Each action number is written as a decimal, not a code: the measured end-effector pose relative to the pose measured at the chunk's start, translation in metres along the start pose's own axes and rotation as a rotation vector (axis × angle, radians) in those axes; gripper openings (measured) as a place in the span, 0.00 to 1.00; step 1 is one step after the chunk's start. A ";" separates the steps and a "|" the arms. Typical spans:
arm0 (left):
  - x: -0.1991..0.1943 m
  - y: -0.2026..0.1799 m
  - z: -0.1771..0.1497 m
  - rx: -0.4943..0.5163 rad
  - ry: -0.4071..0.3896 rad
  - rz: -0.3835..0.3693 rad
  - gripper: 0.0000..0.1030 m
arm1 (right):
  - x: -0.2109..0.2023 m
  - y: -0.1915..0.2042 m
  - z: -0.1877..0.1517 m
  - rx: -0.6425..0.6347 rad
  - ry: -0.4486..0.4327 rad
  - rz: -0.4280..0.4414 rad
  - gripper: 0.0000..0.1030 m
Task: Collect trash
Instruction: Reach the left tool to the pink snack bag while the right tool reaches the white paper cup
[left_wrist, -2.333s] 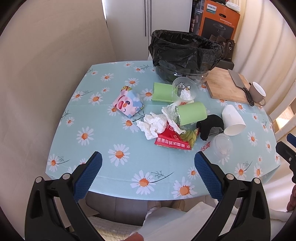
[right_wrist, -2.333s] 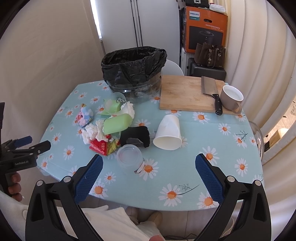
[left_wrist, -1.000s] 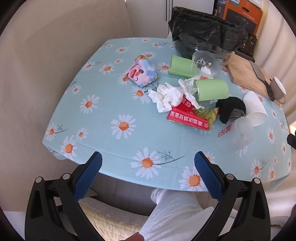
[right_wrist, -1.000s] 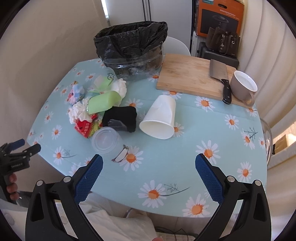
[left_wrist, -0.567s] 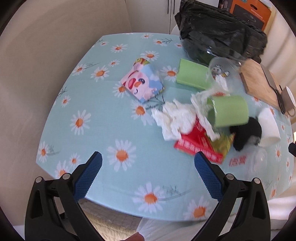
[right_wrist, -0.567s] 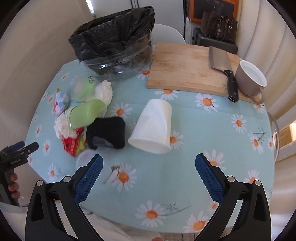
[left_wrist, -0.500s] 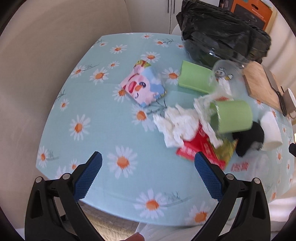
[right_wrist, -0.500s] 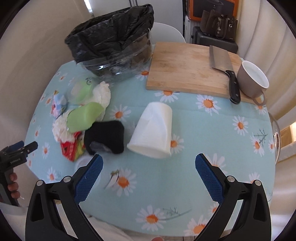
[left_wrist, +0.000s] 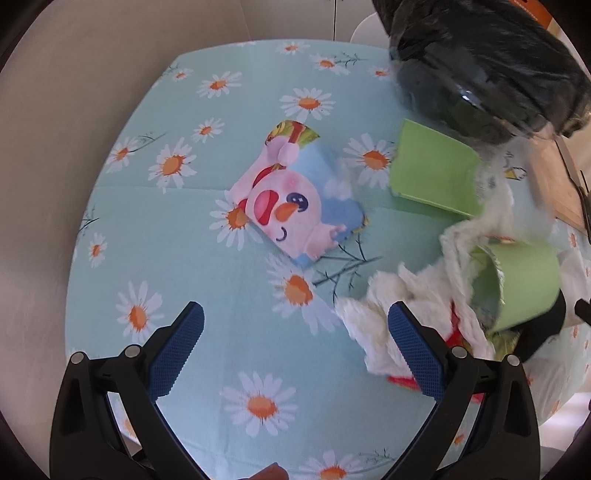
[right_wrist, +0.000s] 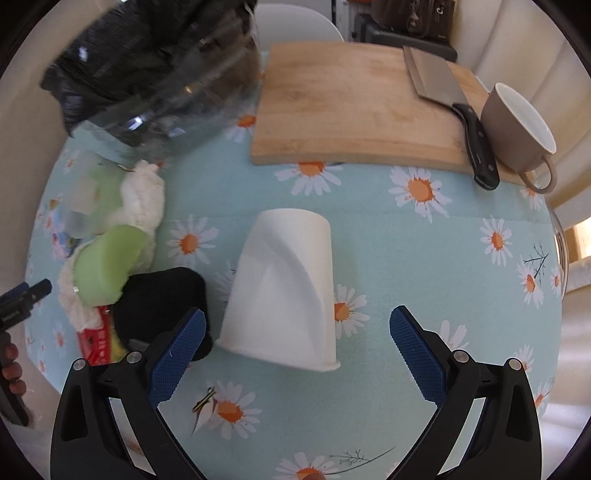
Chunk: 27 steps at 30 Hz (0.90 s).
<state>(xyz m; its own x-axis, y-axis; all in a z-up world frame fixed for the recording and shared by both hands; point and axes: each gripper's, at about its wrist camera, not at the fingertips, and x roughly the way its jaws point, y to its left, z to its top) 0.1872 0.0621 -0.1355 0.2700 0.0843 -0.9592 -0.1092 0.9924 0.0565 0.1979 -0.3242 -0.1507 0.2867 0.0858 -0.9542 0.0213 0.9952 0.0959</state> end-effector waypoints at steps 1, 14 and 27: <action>0.005 0.001 0.004 0.000 0.008 -0.007 0.95 | 0.004 0.001 0.001 0.002 0.008 -0.005 0.93; 0.055 0.001 0.052 0.055 0.057 -0.008 0.95 | 0.061 0.003 0.011 0.019 0.112 -0.049 0.93; 0.085 0.012 0.081 0.109 0.015 -0.075 0.97 | 0.075 0.004 0.020 0.021 0.092 -0.055 0.94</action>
<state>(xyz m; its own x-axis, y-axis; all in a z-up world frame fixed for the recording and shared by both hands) 0.2863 0.0880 -0.1937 0.2590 0.0094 -0.9658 0.0156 0.9998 0.0139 0.2382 -0.3147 -0.2161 0.1958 0.0362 -0.9800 0.0551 0.9973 0.0478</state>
